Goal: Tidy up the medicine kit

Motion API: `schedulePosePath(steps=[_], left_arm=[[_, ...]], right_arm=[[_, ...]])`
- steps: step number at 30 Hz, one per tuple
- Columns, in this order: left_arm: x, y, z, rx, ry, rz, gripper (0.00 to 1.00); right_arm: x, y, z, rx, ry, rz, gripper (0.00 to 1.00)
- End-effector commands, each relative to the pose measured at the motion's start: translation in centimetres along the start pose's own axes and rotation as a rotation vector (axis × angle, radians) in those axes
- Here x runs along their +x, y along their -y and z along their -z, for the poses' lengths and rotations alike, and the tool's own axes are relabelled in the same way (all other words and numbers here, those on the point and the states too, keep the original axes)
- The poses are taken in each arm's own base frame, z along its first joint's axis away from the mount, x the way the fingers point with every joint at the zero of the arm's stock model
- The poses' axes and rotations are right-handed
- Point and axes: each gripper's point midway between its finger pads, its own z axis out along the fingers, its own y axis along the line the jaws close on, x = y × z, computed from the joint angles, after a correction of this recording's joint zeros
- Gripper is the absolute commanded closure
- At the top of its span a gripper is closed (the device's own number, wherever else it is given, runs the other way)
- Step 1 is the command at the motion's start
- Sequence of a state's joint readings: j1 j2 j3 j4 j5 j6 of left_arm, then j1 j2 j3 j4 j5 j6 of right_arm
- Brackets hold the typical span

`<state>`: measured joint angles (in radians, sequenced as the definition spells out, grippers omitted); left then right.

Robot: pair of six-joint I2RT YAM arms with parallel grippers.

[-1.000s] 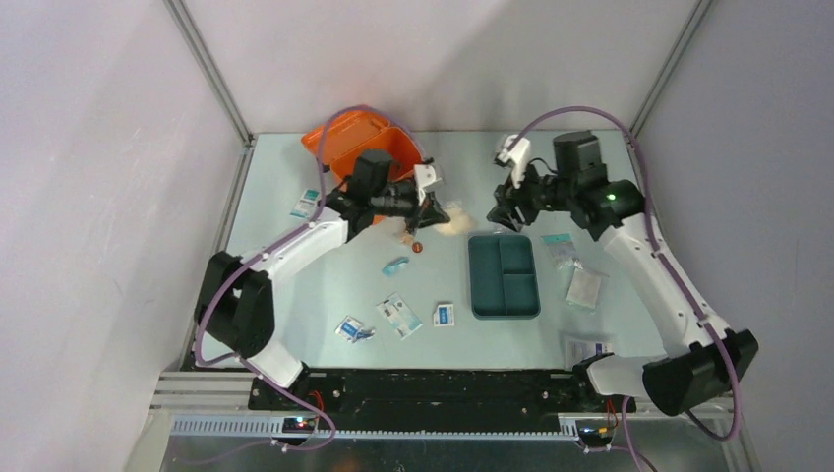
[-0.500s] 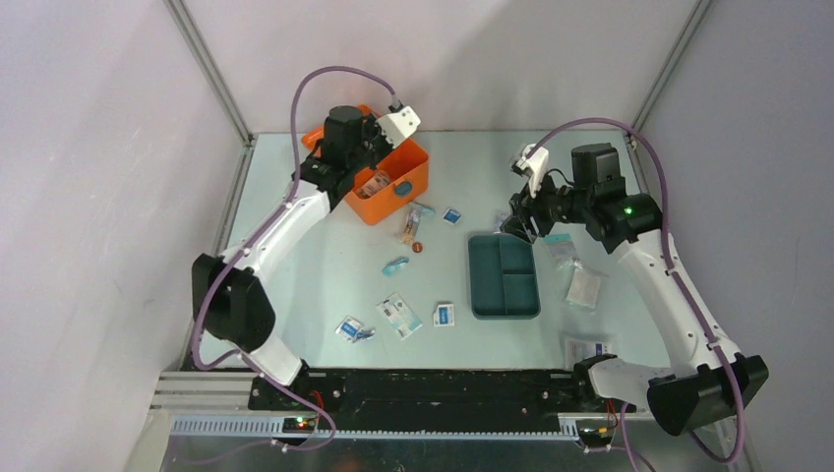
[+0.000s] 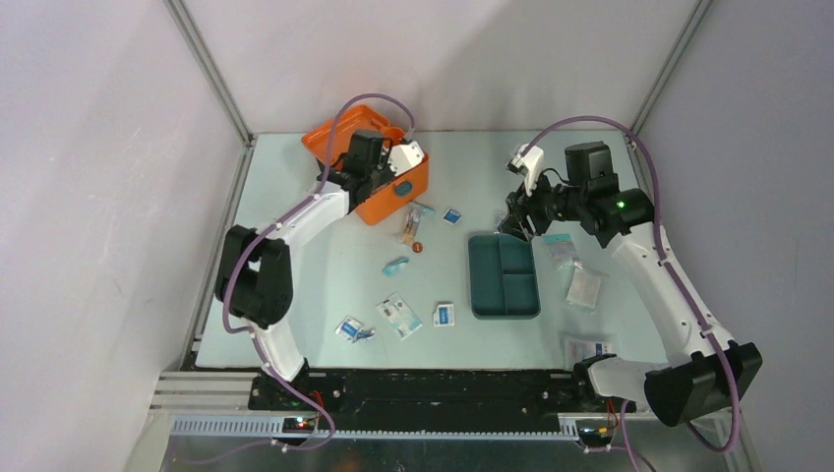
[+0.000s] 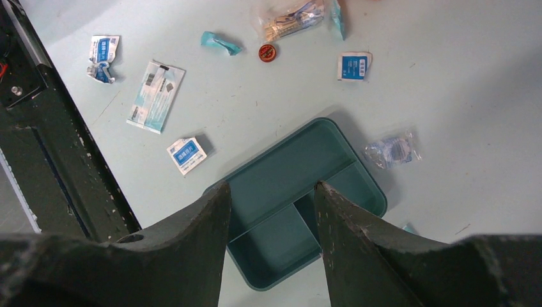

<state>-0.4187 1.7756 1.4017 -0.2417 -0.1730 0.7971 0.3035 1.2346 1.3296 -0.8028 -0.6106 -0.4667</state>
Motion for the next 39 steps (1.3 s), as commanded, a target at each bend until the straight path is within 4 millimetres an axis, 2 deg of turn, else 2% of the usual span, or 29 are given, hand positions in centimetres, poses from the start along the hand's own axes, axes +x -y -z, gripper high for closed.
schedulePosePath(steps=[1, 6, 13, 22, 26, 31, 39], left_arm=[[0.7, 0.2, -1.2, -0.018, -0.031, -0.034, 1.0], [1.8, 1.7, -2.9, 0.019, -0.063, -0.041, 1.0], [3.1, 2.3, -3.9, 0.045, -0.079, -0.061, 0.99], [3.7, 0.8, -4.4, -0.013, -0.055, -0.114, 0.98], [3.9, 0.9, -4.8, -0.015, -0.055, -0.143, 0.97], [4.3, 1.5, -5.1, 0.007, -0.063, -0.145, 0.88], [3.9, 1.2, -3.3, 0.03, -0.054, -0.128, 0.68]], right_arm=[[-0.7, 0.2, 0.1, 0.006, 0.026, 0.006, 0.45], [-0.3, 0.3, 0.2, 0.013, 0.012, 0.003, 0.45], [0.3, 0.3, 0.0, 0.012, 0.001, -0.003, 0.45], [0.4, 0.5, -0.5, 0.005, -0.002, -0.012, 0.45], [0.5, 0.5, -0.6, 0.004, -0.007, -0.015, 0.45], [0.6, 0.5, -0.6, 0.002, -0.009, -0.017, 0.45], [0.4, 0.7, -0.6, 0.011, -0.004, -0.008, 0.45]])
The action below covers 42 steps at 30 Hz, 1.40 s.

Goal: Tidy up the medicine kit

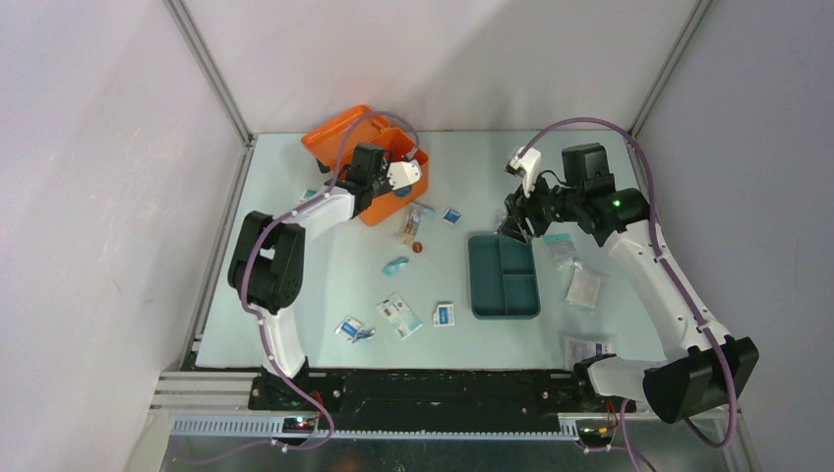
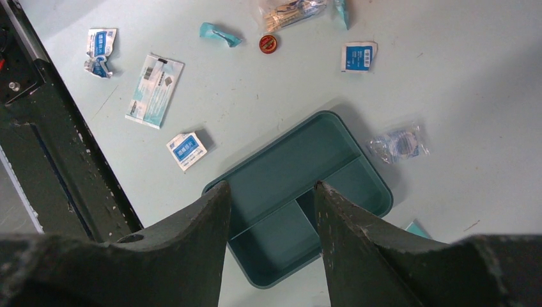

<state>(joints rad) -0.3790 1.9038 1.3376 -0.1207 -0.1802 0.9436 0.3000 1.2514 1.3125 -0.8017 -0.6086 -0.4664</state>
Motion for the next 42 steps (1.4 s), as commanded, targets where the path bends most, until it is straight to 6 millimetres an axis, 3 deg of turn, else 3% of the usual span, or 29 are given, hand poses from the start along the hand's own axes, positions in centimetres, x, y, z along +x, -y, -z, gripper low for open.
schedulePosePath(steps=[1, 11, 15, 19, 24, 28, 29, 30, 31, 32, 37, 39, 42], left_arm=[[-0.8, -1.3, 1.9, 0.001, 0.037, 0.008, 0.68], [-1.9, -2.2, 4.9, 0.041, 0.088, 0.03, 0.65], [-3.3, -3.4, 6.9, 0.043, 0.143, 0.086, 0.64], [-5.6, -4.7, 9.6, 0.053, 0.235, 0.207, 0.57], [-8.0, -5.9, 15.4, 0.061, 0.377, 0.415, 0.41], [-9.0, -2.8, 19.2, 0.196, 0.475, 0.603, 0.33], [-9.0, -0.7, 19.4, 0.279, 0.478, 0.668, 0.32], [-9.2, -0.2, 20.5, 0.302, 0.497, 0.698, 0.32], [-8.9, 2.0, 20.5, 0.38, 0.48, 0.767, 0.32], [-8.8, 2.6, 21.2, 0.406, 0.486, 0.794, 0.32], [-5.3, 9.1, 20.5, 0.536, 0.332, 1.031, 0.32], [-3.5, 10.4, 19.8, 0.52, 0.276, 1.102, 0.32], [-0.5, 9.9, 18.4, 0.42, 0.2, 1.178, 0.34]], right_arm=[[-0.6, 0.5, 0.1, 0.018, 0.023, 0.013, 0.45], [-1.0, 0.5, 0.2, 0.024, 0.038, 0.024, 0.45], [-1.1, 0.5, 0.3, 0.025, 0.042, 0.024, 0.45], [-1.3, 0.3, 0.5, 0.023, 0.051, 0.023, 0.45], [-1.1, 0.0, 0.6, 0.014, 0.046, 0.013, 0.45], [-1.0, -0.2, 0.3, -0.004, 0.041, -0.008, 0.45], [-1.0, -0.3, 0.1, -0.015, 0.043, -0.021, 0.45], [-0.9, -0.3, -0.2, -0.02, 0.045, -0.03, 0.45], [-1.0, -0.5, -0.4, -0.035, 0.051, -0.049, 0.45], [-0.8, -0.4, -0.9, -0.043, 0.052, -0.058, 0.45], [0.0, -1.5, -3.6, -0.109, 0.028, -0.11, 0.46], [0.2, -1.8, -5.1, -0.12, 0.011, -0.123, 0.46], [0.7, -1.6, -7.3, -0.093, -0.026, -0.143, 0.47]])
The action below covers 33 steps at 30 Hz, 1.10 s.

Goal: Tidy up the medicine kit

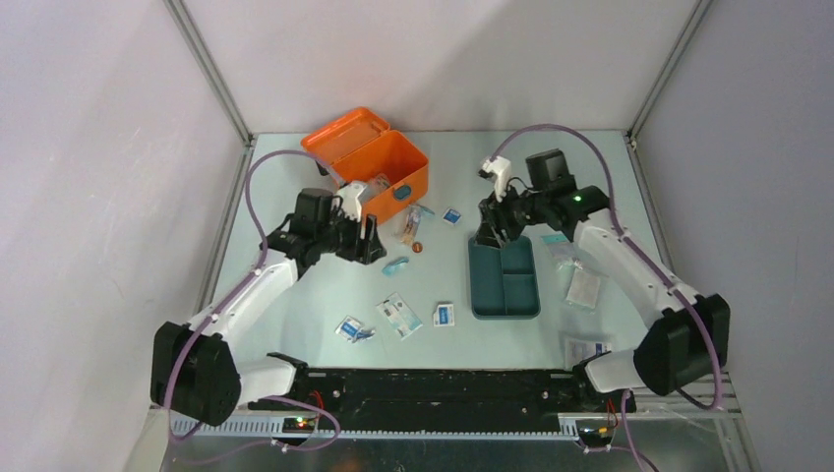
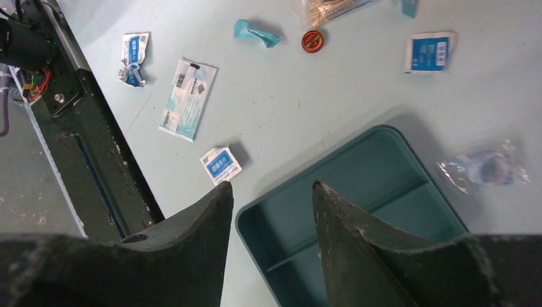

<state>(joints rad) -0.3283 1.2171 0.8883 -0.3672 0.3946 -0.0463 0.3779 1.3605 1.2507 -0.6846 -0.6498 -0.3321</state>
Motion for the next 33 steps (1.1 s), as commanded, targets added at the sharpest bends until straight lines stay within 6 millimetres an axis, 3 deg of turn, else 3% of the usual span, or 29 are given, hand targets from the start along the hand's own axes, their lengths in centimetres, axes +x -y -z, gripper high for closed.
schedulePosePath(steps=[1, 5, 9, 11, 15, 18, 22, 33], left_arm=[[0.2, -2.8, 1.0, -0.116, 0.048, 0.186, 0.34], [0.0, -6.2, 1.6, -0.2, 0.106, 0.288, 0.35], [-1.3, -8.0, 2.6, -0.237, 0.158, 0.221, 0.35], [-1.9, -8.0, 2.8, -0.234, 0.17, 0.19, 0.35], [-2.2, -6.3, 2.6, -0.134, 0.168, 0.202, 0.35], [-1.8, -5.2, 2.2, -0.067, 0.151, 0.226, 0.35], [-2.4, -4.8, 2.0, -0.039, 0.152, 0.235, 0.36], [-2.8, -4.7, 1.9, -0.026, 0.152, 0.234, 0.36]], right_arm=[[-0.8, 0.8, -2.9, 0.043, 0.01, -0.04, 0.47], [-0.2, 4.7, -2.8, 0.231, -0.002, -0.12, 0.48], [2.1, 11.2, 0.8, 0.456, 0.013, -0.301, 0.48], [4.0, 13.5, 2.4, 0.535, -0.003, -0.396, 0.48], [8.2, 16.2, 5.1, 0.651, -0.064, -0.518, 0.48], [12.0, 17.0, 6.3, 0.707, -0.172, -0.494, 0.52], [15.1, 17.3, 6.6, 0.728, -0.277, -0.392, 0.55], [18.9, 18.7, 4.3, 0.743, -0.491, -0.259, 0.52]])
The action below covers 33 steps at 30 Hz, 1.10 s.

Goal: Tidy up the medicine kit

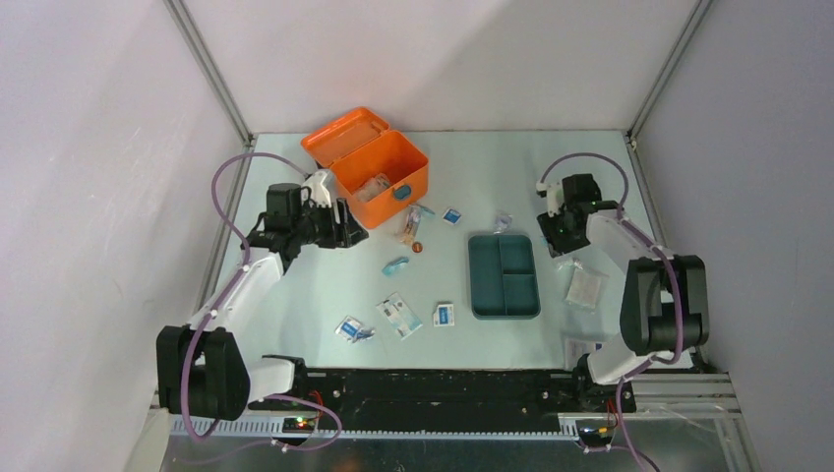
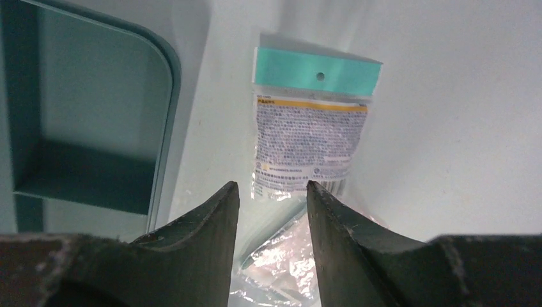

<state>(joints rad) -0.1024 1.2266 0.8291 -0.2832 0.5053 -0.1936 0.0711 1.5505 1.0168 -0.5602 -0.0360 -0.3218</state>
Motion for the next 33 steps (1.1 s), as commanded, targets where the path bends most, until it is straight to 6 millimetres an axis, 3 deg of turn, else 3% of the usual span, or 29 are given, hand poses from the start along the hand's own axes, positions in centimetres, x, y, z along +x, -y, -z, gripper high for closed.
schedulePosePath(steps=[1, 10, 14, 18, 21, 24, 27, 30, 33], left_arm=[[-2.4, 1.2, 0.6, 0.04, 0.066, -0.035, 0.36], [-2.5, 1.6, 1.0, 0.051, 0.076, -0.051, 0.36], [-2.8, 1.7, 1.0, 0.054, 0.08, -0.061, 0.36], [-3.3, 2.3, 0.9, 0.078, 0.081, -0.073, 0.37], [-3.5, 3.7, 0.9, 0.125, 0.079, -0.109, 0.38], [-3.8, 6.2, 1.0, 0.216, 0.075, -0.212, 0.38], [-4.5, 8.6, 1.0, 0.308, 0.087, -0.364, 0.38], [-5.4, 12.3, 1.7, 0.479, 0.121, -0.579, 0.38], [-6.1, 14.4, 1.5, 0.57, 0.148, -0.727, 0.37]], right_arm=[[0.0, 0.6, -1.7, 0.077, -0.04, 0.107, 0.52], [1.0, 2.2, -3.2, 0.182, -0.109, 0.122, 0.57], [1.6, 2.3, -3.5, 0.148, -0.122, 0.094, 0.68], [0.9, 2.4, -2.8, 0.141, -0.096, 0.088, 0.85], [-0.8, 1.9, -0.6, 0.118, -0.021, 0.071, 0.98], [-2.7, 0.7, 2.0, 0.046, 0.063, 0.062, 1.0], [-5.5, -0.9, 6.0, -0.043, 0.2, 0.057, 1.0], [-7.7, -4.4, 9.7, -0.237, 0.332, 0.077, 1.0], [-8.8, -7.9, 13.3, -0.418, 0.441, 0.123, 1.0]])
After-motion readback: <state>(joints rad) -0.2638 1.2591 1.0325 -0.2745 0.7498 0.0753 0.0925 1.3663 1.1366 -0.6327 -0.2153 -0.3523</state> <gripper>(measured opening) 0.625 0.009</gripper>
